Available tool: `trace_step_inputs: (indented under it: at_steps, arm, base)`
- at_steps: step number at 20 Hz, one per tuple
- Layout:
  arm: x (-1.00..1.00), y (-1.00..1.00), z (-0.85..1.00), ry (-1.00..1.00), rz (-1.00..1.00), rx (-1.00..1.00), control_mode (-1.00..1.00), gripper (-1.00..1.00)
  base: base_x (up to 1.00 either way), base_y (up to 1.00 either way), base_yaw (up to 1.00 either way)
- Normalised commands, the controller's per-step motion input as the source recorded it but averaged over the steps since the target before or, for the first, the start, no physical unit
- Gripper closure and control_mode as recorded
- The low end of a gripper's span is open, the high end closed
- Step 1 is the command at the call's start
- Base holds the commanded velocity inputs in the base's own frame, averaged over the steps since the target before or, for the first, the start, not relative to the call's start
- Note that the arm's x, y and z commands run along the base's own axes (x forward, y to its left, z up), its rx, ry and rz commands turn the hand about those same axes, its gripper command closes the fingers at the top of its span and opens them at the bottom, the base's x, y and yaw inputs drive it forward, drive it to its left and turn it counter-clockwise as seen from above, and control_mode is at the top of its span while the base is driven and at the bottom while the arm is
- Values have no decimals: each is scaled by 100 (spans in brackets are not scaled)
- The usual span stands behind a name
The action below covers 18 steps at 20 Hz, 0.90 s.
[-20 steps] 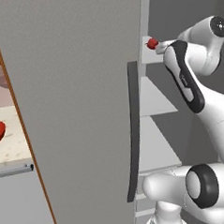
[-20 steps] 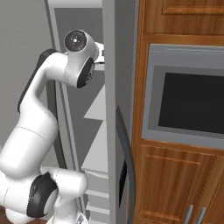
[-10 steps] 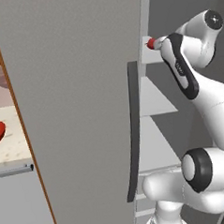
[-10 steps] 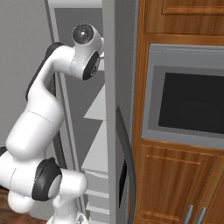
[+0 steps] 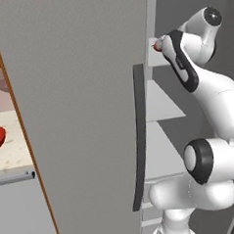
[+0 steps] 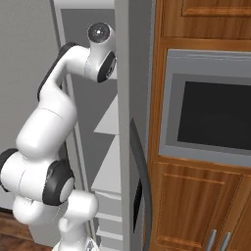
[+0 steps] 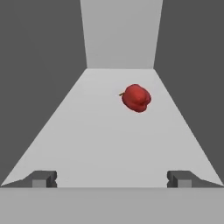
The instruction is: Take the carrot, peach, and bell pepper from the freezer and place them in the bowl on the counter.
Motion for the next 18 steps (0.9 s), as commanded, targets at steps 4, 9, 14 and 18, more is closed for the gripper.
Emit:
trace_step_inputs:
  at_steps: [4, 9, 14, 18]
  arm:
    - [40, -4, -12, 0, 0, 0, -100, -100]
    - [37, -9, -4, 0, 0, 0, -100, -100]
    - [38, -21, 0, 0, 0, 0, -100, -100]
    - [31, -24, 0, 0, 0, 0, -100, -100]
  base:
    - [0, 0, 0]
    - [0, 0, 0]
    - [0, 0, 0]
    - [0, 0, 0]
